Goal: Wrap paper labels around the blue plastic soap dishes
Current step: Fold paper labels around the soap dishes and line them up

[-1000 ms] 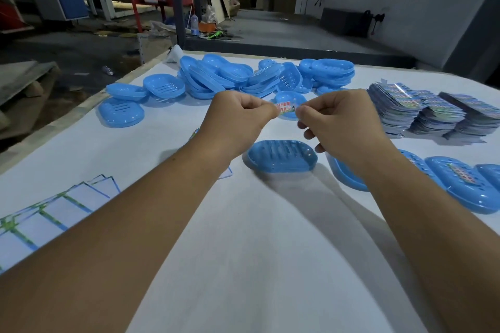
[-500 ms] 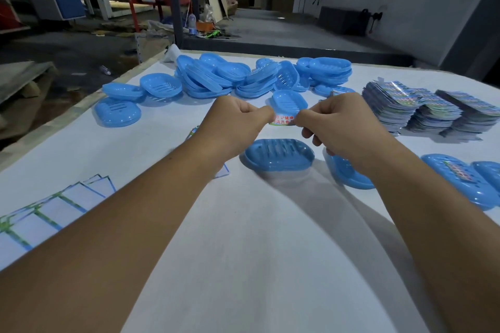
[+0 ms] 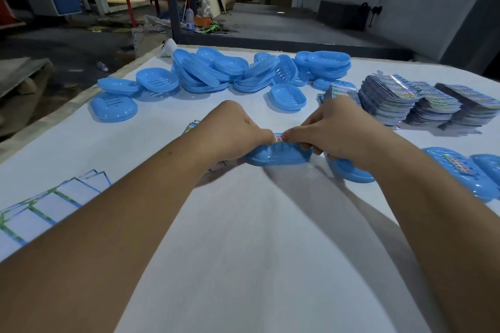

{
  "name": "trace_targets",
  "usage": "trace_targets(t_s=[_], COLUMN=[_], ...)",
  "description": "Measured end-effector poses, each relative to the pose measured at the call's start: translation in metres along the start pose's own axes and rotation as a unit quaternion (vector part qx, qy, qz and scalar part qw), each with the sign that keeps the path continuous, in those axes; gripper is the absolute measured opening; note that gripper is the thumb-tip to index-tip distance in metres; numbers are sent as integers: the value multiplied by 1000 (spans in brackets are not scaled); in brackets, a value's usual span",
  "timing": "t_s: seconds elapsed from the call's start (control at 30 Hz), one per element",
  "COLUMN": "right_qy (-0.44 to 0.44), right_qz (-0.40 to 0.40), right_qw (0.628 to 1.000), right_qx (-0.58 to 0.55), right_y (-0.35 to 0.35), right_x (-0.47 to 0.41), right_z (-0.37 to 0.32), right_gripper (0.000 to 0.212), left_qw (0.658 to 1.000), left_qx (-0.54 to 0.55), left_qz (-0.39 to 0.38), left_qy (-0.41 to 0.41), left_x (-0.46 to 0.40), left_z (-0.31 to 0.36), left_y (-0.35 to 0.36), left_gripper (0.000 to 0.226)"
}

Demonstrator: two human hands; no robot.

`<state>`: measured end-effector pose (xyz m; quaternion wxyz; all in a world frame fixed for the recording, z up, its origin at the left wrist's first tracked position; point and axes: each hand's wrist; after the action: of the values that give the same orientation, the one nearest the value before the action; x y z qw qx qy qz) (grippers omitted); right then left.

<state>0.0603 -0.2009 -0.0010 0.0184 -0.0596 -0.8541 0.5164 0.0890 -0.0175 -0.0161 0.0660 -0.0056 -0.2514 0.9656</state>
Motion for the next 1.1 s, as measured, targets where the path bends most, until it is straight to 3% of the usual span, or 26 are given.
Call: trace_targets(t_s=[0.17,0.63,1.1], right_qy=[-4,5,8], right_qz=[-6,-3,74], right_qw=[1000,1000,988], right_qx=[10,30,138], right_y=[1,2,11], right_x=[-1,-2,-1], right_z=[1,-1,-10], right_gripper=[32,34,43], left_qw=[1000,996,966], left_qx=[-27,-75,-230], left_qz=[-5,18,99], left_qy=[15,32,64], left_x=[0,-6,-1], left_z=[-1,-1,3], left_y=[0,4,15], left_gripper=[36,46,44])
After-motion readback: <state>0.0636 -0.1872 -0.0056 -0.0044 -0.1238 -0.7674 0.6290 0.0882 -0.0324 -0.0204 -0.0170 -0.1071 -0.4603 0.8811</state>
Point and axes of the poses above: each hand's wrist, its own x-axis away from the middle knuckle, its own y-axis out of the palm, z = x × y, and after that the axes turned 13 degrees about x, right-handed
